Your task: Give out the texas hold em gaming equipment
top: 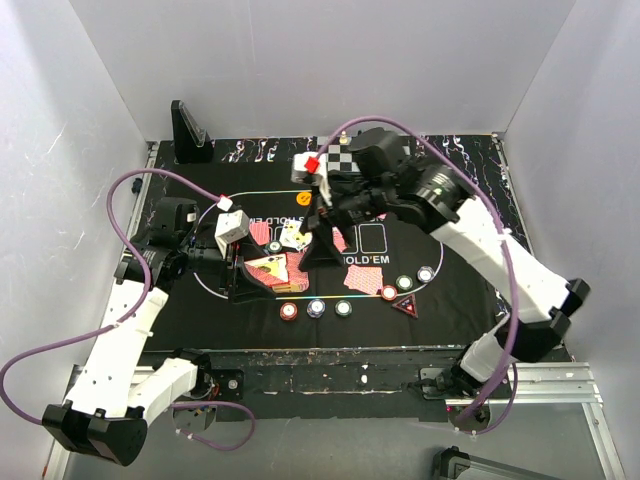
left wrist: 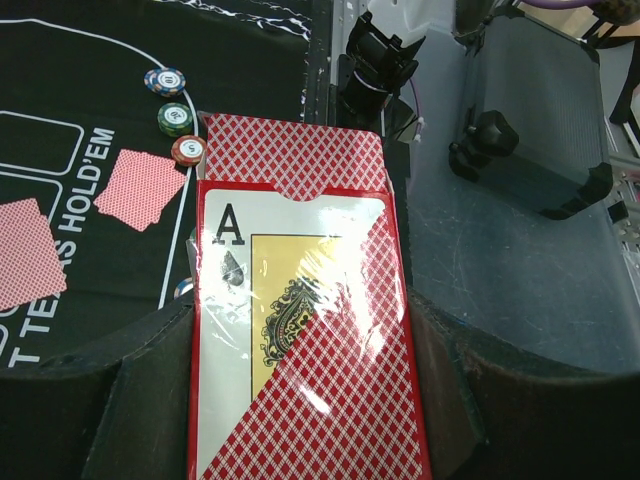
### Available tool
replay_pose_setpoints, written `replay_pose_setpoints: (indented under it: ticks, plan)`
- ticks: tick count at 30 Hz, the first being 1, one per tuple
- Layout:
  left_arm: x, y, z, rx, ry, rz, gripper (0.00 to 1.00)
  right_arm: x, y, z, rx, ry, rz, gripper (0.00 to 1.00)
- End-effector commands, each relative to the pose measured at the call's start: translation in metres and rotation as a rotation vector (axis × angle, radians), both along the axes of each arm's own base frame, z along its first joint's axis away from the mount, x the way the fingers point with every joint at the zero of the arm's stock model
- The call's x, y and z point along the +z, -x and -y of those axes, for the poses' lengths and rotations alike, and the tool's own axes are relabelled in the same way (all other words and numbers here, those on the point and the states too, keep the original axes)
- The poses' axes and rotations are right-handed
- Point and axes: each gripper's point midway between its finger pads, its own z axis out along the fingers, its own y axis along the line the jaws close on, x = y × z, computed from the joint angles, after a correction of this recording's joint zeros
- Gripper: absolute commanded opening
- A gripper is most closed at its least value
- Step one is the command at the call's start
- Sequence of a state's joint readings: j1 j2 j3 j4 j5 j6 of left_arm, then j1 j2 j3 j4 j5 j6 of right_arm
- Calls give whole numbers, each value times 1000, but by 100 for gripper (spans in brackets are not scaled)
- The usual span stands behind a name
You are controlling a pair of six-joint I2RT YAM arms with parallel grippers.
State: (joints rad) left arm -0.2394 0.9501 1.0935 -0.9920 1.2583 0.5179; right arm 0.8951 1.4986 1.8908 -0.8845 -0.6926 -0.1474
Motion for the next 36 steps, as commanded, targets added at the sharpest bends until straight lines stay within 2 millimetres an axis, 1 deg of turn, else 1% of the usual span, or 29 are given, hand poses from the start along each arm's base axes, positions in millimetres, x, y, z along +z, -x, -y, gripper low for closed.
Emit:
replay_pose_setpoints:
  ticks: [1, 6, 12, 15, 19, 22, 28, 32, 36]
  plan:
    - [19, 6, 0, -33, 31, 78, 7, 2, 6, -15, 82, 4, 57, 96]
    - [20, 7, 0, -32, 32, 96, 7, -2, 11, -28, 129, -1, 83, 97]
    - [23, 8, 0, -34, 35, 97, 7, -6, 28, -37, 212, -17, 77, 97]
    - [24, 9, 0, -36, 35, 108, 6, -14, 32, -43, 222, -1, 87, 97]
    - [27, 10, -1, -36, 38, 121, 7, -28, 30, -49, 210, 46, 97, 97]
    - [27, 11, -1, -32, 37, 130, 6, -37, 24, -54, 174, 82, 131, 97]
    - [28, 13, -2, -33, 39, 139, 6, -43, 13, -60, 114, 88, 215, 97]
    - [30, 15, -2, -35, 43, 136, 6, -45, 5, -59, 83, 106, 254, 97]
    - [30, 15, -2, -37, 45, 134, 6, -47, 9, -57, 106, 118, 251, 97]
